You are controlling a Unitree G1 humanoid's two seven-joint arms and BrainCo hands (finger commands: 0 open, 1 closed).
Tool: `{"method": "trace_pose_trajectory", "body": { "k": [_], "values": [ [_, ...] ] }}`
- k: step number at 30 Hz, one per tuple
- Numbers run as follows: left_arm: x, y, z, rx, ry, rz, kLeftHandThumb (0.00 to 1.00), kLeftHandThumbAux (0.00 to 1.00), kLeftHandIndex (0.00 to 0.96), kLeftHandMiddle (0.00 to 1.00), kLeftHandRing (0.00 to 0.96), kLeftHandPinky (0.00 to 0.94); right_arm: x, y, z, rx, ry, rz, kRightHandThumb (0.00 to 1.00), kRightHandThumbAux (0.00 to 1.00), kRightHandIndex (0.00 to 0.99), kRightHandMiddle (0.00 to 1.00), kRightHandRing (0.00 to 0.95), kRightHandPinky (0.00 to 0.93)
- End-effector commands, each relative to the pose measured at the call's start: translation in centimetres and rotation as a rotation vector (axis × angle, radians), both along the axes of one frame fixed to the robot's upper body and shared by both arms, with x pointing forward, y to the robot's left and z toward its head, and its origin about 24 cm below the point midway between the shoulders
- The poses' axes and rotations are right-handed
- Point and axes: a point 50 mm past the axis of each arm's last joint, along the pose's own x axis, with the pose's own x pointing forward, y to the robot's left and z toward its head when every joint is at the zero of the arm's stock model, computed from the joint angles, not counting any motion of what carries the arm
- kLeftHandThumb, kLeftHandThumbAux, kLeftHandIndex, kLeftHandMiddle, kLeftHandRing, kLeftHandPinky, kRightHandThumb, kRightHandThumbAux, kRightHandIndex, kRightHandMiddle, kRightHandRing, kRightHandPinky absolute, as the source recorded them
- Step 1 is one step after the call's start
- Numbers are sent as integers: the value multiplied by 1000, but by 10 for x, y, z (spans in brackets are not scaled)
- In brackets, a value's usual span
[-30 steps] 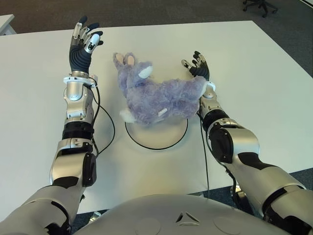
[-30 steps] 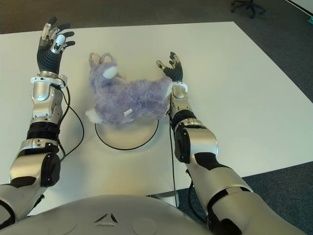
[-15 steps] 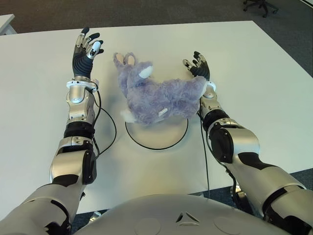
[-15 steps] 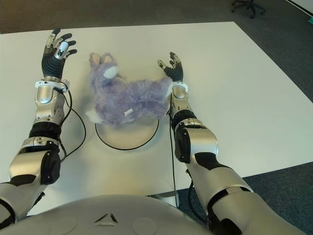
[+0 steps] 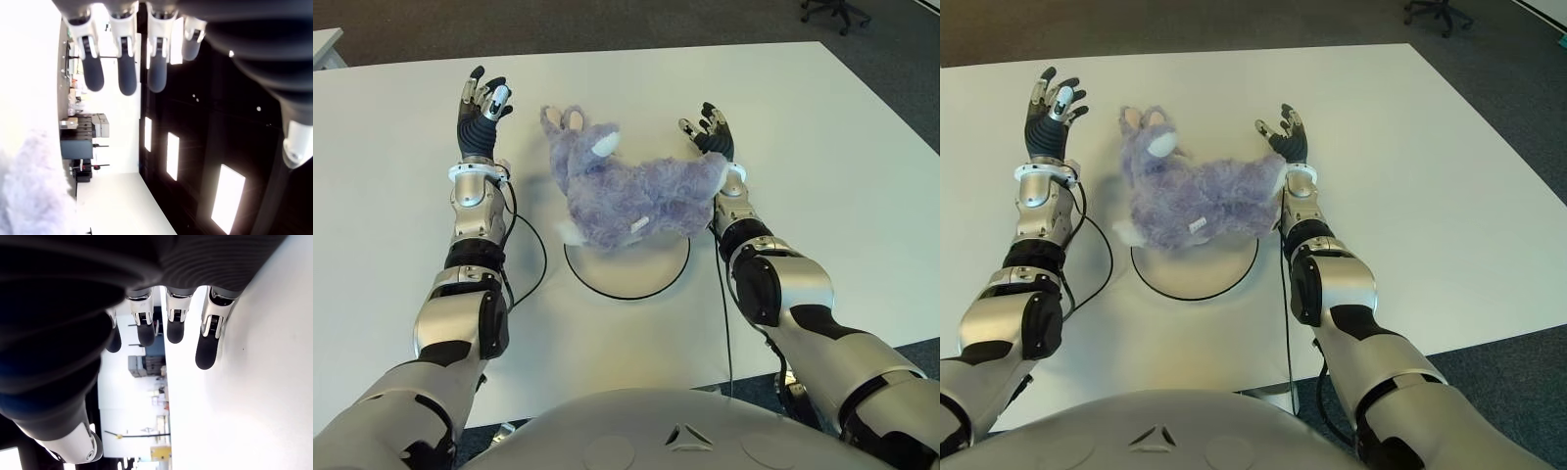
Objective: Put the doll into the plate.
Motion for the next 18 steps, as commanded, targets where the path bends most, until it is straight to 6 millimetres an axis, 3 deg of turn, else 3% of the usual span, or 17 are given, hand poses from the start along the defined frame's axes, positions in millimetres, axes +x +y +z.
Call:
{"method": "trace_pose_trajectory", "body": {
  "k": [1,9,18],
  "values": [
    [0,-4,-13,-25,59,15,0,505,49,188,206,228,-17,-6,-37,0,153,-23,323,775,104,19,0,0],
    [2,-10,-29,-33,149,18,0,498,29,186,185,144,-17,-6,-37,3,154,-24,327,778,102,23,0,0],
    [1,-11,-38,-47,203,30,0,516,24,171,182,204,-17,-6,-38,5,155,-26,311,775,116,17,0,0]
  ]
}}
